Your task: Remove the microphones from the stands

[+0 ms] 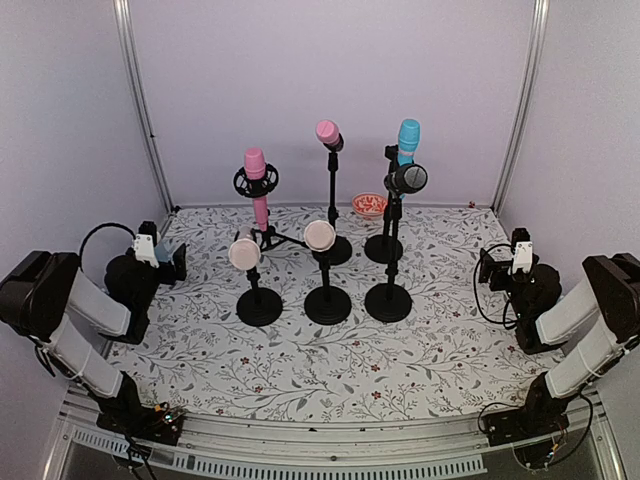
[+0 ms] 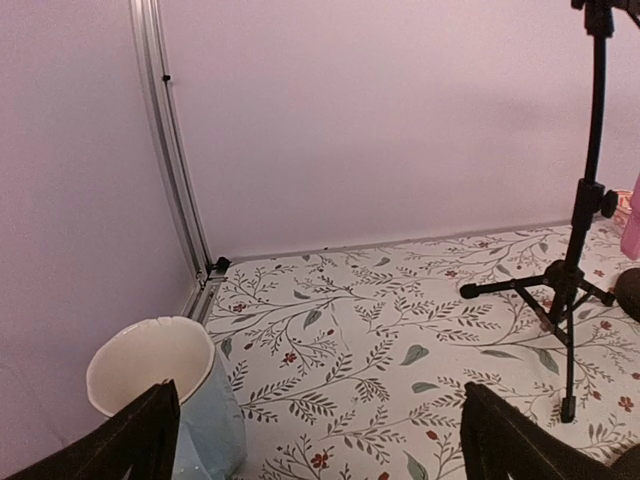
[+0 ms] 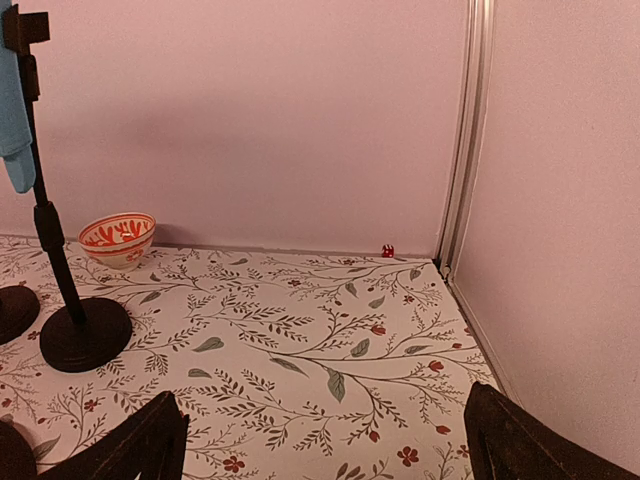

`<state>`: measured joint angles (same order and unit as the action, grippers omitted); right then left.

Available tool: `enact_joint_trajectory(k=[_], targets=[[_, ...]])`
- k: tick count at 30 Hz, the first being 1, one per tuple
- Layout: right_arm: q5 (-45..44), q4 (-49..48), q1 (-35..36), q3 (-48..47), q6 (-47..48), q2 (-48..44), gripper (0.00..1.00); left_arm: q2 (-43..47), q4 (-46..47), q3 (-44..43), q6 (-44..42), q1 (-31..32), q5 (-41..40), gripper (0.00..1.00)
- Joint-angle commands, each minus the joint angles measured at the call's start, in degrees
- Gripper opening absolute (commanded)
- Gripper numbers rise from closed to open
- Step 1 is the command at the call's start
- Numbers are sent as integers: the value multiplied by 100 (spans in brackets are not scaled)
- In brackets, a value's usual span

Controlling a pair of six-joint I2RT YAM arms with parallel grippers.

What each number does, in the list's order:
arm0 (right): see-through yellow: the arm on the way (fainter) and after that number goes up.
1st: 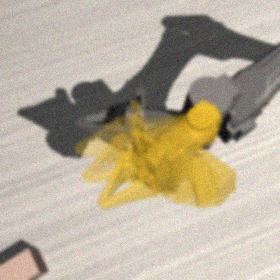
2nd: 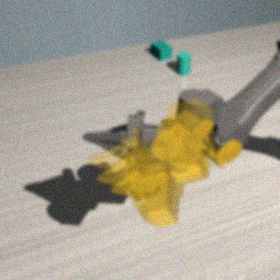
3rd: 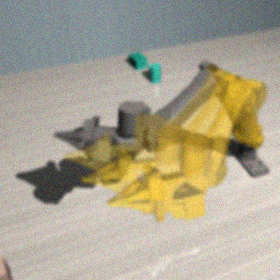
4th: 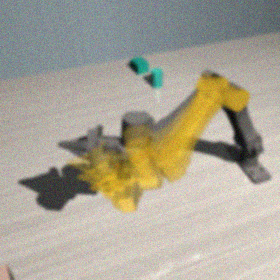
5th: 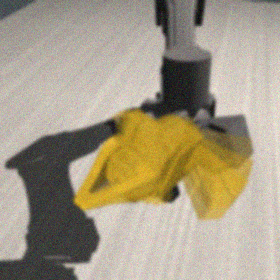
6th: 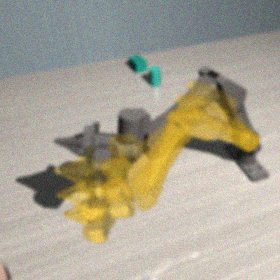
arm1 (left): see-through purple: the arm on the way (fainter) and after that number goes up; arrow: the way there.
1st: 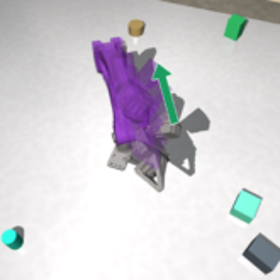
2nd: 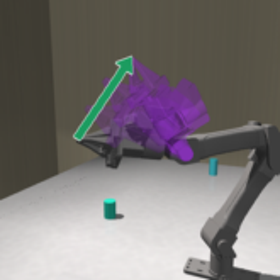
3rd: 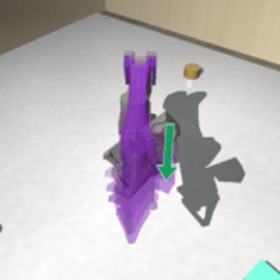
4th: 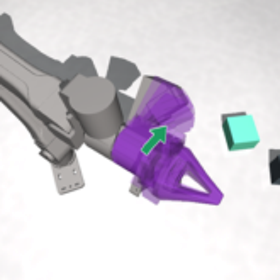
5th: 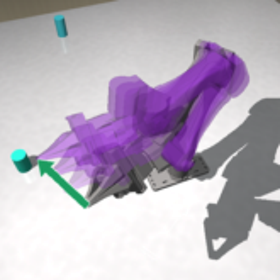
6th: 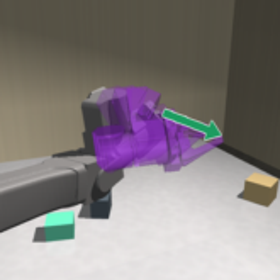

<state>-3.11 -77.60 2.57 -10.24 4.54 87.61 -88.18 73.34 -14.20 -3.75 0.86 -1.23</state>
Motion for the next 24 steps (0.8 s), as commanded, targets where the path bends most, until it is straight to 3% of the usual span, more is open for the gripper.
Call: enact_joint_trajectory(k=[1,6,10,13,15,17,18,20,24], targets=[[-23,-128,-2,-108,-28,40,99,-32,-66,-58,80,-69,88,99],[-105,-117,-3,-121,-37,41,99,-33,-70,-65,76,-71,84,99],[-1101,159,-11,-266,-403,58,99,-37,-111,-86,80,-76,98,99],[-1203,209,-33,-293,-619,50,99,-26,-115,-90,85,-86,132,99],[-1317,454,-31,-317,-686,-87,99,121,-607,-309,138,-117,114,99],[-1106,376,89,-281,-548,-229,99,440,-1807,-795,200,-162,89,99],[-1529,920,244,-459,-345,-464,99,597,-2564,-1145,138,-173,146,99],[-1565,2117,331,-956,-221,-1124,99,802,-3971,-1906,-191,-179,328,99],[-623,3721,345,-1704,-305,-2196,99,933,-6344,-3215,-326,-203,589,99]])
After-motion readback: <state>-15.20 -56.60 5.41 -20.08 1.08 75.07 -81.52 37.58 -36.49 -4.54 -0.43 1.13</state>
